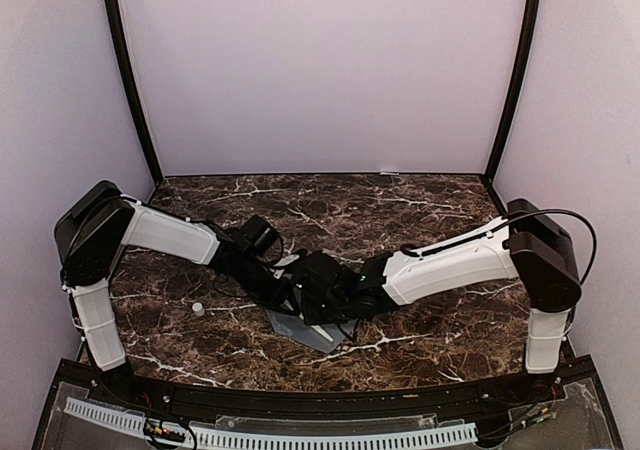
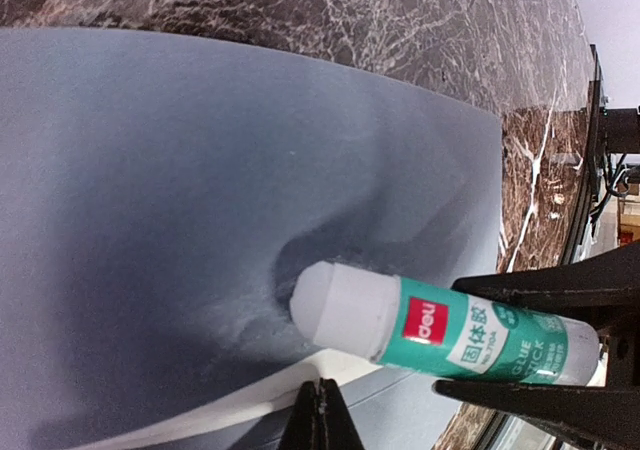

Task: Place the letter into the envelope and seal it
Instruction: Paint the envelope at the center of the board.

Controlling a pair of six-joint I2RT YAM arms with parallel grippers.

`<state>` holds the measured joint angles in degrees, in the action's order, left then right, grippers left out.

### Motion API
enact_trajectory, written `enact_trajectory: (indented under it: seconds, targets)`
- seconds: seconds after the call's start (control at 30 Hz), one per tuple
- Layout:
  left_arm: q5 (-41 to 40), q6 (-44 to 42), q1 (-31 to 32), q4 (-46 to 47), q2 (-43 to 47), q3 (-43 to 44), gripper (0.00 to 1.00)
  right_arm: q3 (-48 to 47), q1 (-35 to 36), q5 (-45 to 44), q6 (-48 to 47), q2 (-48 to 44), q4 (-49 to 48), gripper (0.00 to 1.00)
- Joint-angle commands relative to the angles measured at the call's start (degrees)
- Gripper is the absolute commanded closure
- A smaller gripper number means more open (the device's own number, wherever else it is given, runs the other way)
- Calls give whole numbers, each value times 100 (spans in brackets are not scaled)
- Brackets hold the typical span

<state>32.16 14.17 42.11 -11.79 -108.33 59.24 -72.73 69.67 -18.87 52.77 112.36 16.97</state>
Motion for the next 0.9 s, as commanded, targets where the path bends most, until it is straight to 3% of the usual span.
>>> enact_trajectory:
  seconds: [0.0,0.47,0.87]
  targets:
    - [-428,7,52,-435,-342,-116,100,-72,-93,118,-221,344,295,100]
    - [-793,-127,19,-460,109,-66,100,123,-103,222,-236,105,202,100]
    - [-1320,-290,-158,-252,792,-171,90,635,-29,322,-112,-216,127,100]
